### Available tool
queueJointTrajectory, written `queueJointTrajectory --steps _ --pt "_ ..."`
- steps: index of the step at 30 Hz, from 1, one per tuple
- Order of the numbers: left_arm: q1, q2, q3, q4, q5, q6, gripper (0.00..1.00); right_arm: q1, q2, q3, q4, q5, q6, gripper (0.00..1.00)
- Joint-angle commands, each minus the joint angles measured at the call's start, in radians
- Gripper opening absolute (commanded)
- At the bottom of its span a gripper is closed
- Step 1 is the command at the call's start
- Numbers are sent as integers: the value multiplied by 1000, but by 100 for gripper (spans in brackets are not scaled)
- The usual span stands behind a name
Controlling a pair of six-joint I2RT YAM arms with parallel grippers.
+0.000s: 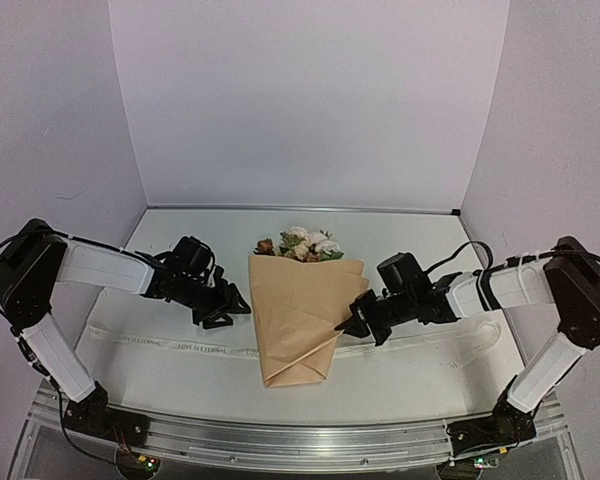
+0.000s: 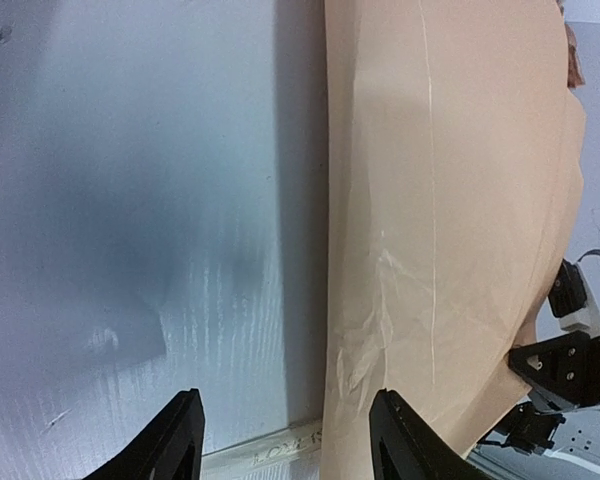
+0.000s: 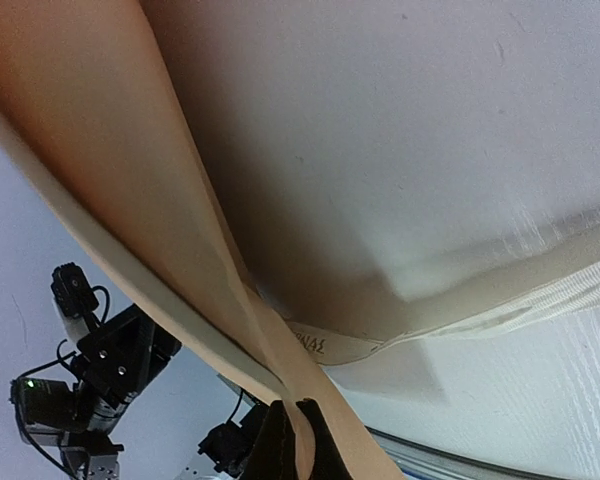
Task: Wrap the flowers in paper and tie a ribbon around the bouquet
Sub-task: Place the folded bouquet on the ribbon.
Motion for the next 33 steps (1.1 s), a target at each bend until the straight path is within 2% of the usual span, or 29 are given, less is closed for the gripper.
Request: queueJointTrajectory --steps 1,10,14,17,21,24,28,33 --pt "4 -67 -26 32 -31 -35 59 67 -70 -65 59 127 -16 0" --pt "5 -144 -67 36 -94 -100 59 154 -91 -125 98 301 -53 0" --pt "12 -209 -109 -6 -190 -166 62 168 -80 -149 106 327 -76 3" --pt "27 -282 -148 -98 -326 -266 67 170 -74 -160 104 320 -102 17" --pt "37 -365 -153 -326 -545 -400 70 168 -113 -168 29 325 -208 42" --pt "53 -399 -122 -533 -666 -506 73 168 -167 -162 -88 347 -308 52" --pt "83 -418 -114 -694 -717 -620 74 168 -273 -141 -344 426 -481 63" --pt "166 -442 -145 -764 -724 -671 74 168 -430 -126 -578 614 -666 78"
